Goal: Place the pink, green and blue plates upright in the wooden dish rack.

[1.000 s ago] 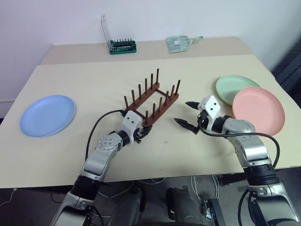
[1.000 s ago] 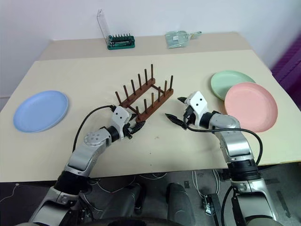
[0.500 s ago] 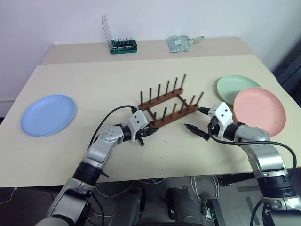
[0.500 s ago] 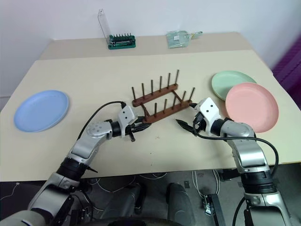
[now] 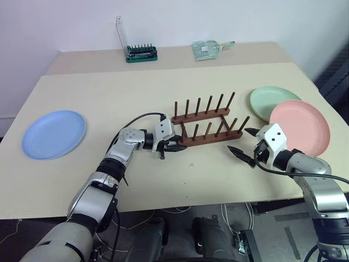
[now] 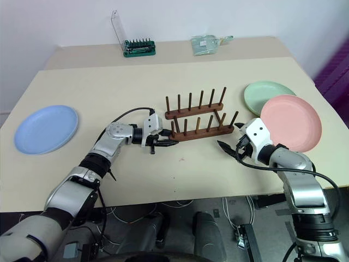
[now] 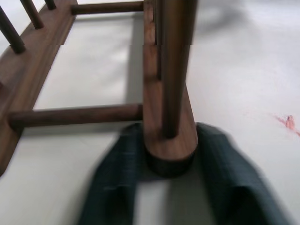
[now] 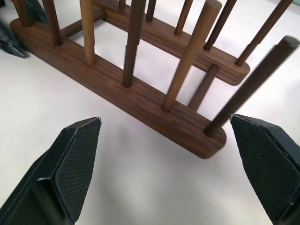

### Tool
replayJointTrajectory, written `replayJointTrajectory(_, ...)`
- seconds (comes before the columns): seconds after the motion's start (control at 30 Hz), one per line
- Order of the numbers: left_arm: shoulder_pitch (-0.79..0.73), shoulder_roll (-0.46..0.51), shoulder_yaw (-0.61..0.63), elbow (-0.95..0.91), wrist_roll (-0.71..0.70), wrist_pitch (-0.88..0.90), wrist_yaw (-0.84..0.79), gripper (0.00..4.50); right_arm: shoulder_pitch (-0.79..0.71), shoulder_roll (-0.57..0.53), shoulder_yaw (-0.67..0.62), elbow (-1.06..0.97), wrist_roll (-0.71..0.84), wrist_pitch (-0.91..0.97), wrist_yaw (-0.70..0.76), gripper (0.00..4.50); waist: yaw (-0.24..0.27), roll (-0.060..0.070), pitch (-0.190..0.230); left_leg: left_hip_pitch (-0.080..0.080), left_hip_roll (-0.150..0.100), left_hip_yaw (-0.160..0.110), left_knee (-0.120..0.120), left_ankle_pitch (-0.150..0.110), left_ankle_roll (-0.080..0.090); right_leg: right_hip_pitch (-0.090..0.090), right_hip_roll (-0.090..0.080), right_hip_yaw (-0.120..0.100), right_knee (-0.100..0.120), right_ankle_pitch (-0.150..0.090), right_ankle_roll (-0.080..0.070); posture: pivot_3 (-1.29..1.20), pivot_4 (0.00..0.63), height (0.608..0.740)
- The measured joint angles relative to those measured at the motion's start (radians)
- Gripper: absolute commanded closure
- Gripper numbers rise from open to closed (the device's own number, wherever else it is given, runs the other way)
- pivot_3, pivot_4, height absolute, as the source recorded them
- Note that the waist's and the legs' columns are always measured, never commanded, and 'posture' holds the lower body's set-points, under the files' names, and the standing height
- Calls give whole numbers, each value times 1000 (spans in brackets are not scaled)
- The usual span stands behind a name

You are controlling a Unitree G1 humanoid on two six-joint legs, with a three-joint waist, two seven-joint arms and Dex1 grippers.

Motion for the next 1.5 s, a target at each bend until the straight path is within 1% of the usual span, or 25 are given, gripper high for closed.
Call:
replayJointTrajectory(0.1, 21, 7, 18, -21, 2, 8, 32, 1925, 0, -16, -10, 0, 2, 1, 9, 0, -1, 0, 0, 0, 0, 0, 0, 0, 0, 0, 0, 0, 0, 0, 0, 0, 150, 740)
replayJointTrajectory(0.13, 45, 18, 27, -61, -4, 28, 40, 2546, 0, -19, -9, 0, 7, 6, 15, 495, -3, 0, 0, 0, 0, 0, 0, 0, 0, 0, 0, 0, 0, 0, 0, 0, 150, 740)
replayJointTrajectory(0.17, 76, 39, 42, -111, -14, 66, 41, 2787, 2, -24, -8, 0, 12, 17, 26, 781, -7, 0, 0, 0, 0, 0, -1, 0, 0, 0, 0, 0, 0, 0, 0, 0, 150, 740)
replayJointTrajectory(0.27, 168, 118, 97, -262, -75, 226, 26, 4350, 26, -53, 10, 2, 7, 37, 44, 2308, -13, 0, 0, 0, 1, 0, -1, 0, 0, -1, 1, 1, 1, 0, 0, 0, 150, 740)
replayJointTrajectory(0.3, 199, 141, 99, -319, -85, 263, 19, 4500, 29, -57, 17, 3, -4, 36, 44, 2789, -14, 0, 0, 0, 1, 0, -1, 0, 0, -1, 0, 1, 1, 0, 0, 0, 150, 740)
replayJointTrajectory(0.33, 247, 167, 95, -414, -92, 317, 13, 4500, 30, -60, 32, 12, -23, 34, 39, 3298, -15, 1, 0, 0, 0, 0, -1, 0, 0, -1, 0, 1, 1, 0, 0, 0, 150, 740)
replayJointTrajectory(0.4, 298, 177, 72, -528, -84, 367, 15, 4500, 31, -60, 56, 26, -44, 34, 31, 4347, -4, 1, 0, 0, 0, 0, 0, 0, 0, 0, 0, 1, 1, 0, 0, 0, 150, 740)
replayJointTrajectory(0.43, 321, 177, 50, -588, -71, 387, 24, 4500, 28, -59, 72, 27, -53, 33, 27, 4437, 1, 1, 0, 0, 0, 0, 1, 0, 0, 0, 0, 1, 1, 0, 0, 0, 150, 740)
replayJointTrajectory(0.53, 347, 157, 2, -684, -35, 415, 59, 4500, -9, -48, 111, 38, -85, 29, 3, 4437, 3, 1, 0, 0, 0, 0, 1, 0, 0, 2, -1, 1, 0, 0, -1, 0, 150, 740)
replayJointTrajectory(0.63, 346, 59, -51, -707, 29, 422, 174, 4500, -82, -6, 173, 106, -147, 21, -57, 4437, 3, 1, 0, 0, 0, 0, 2, 0, 0, 2, -1, 0, 0, 0, -1, 0, 150, 740)
replayJointTrajectory(0.7, 332, 7, -76, -693, 68, 433, 257, 4500, -122, 12, 198, 142, -183, 8, -90, 4437, 2, 1, 0, 1, 0, 0, 1, 0, 0, 1, 0, 0, 0, 0, 0, 0, 150, 740)
replayJointTrajectory(0.77, 292, -48, -76, -646, 106, 464, 361, 4500, -167, 29, 215, 194, -219, -4, -126, 4437, 2, 0, -1, 2, 0, 0, 2, 0, 0, 3, 0, 0, 0, 0, 0, 0, 150, 740)
replayJointTrajectory(0.83, 266, -113, -52, -594, 116, 507, 471, 4500, -210, 51, 230, 254, -251, -22, -161, 4437, 1, 0, -1, 7, 0, 0, 1, 0, 0, 8, 0, 0, 0, 0, 0, 0, 150, 740)
replayJointTrajectory(0.9, 253, -145, -36, -566, 117, 523, 539, 4500, -239, 68, 242, 296, -270, -39, -185, 4437, 1, 0, -1, 9, 0, 0, 0, 0, 0, 10, 0, 0, 0, -1, 1, 0, 150, 740)
replayJointTrajectory(1.1, 182, -167, 19, -440, 131, 509, 712, 4500, -344, 122, 261, 468, -318, -116, -253, 4437, -6, 0, -1, 15, 0, 0, -1, 0, 0, 14, 0, 0, 0, -1, 1, 0, 150, 740)
replayJointTrajectory(1.3, 170, -164, 39, -404, 131, 480, 742, 4500, -430, 157, 268, 613, -340, -186, -290, 4437, -8, 0, -2, 14, 0, 1, -1, 0, 0, 13, 1, 1, 1, -1, 1, 0, 150, 740)
replayJointTrajectory(1.4, 186, -158, 40, -419, 129, 465, 730, 4500, -438, 157, 268, 634, -346, -216, -288, 4437, -9, 0, -2, 14, 0, 1, -2, 0, 0, 13, 1, 1, 0, -1, 1, 0, 150, 740)
replayJointTrajectory(1.47, 212, -155, 41, -452, 122, 450, 706, 4500, -427, 138, 261, 615, -331, -222, -255, 3935, -8, 0, -2, 14, 0, 1, -2, 0, 0, 12, 0, 1, 1, -1, 1, 0, 150, 740)
replayJointTrajectory(1.5, 237, -153, 40, -481, 111, 442, 683, 4500, -401, 117, 245, 569, -313, -218, -227, 3668, -6, 0, -1, 13, 0, 1, -3, 0, 0, 11, 0, 1, 1, -1, 1, 0, 150, 740)
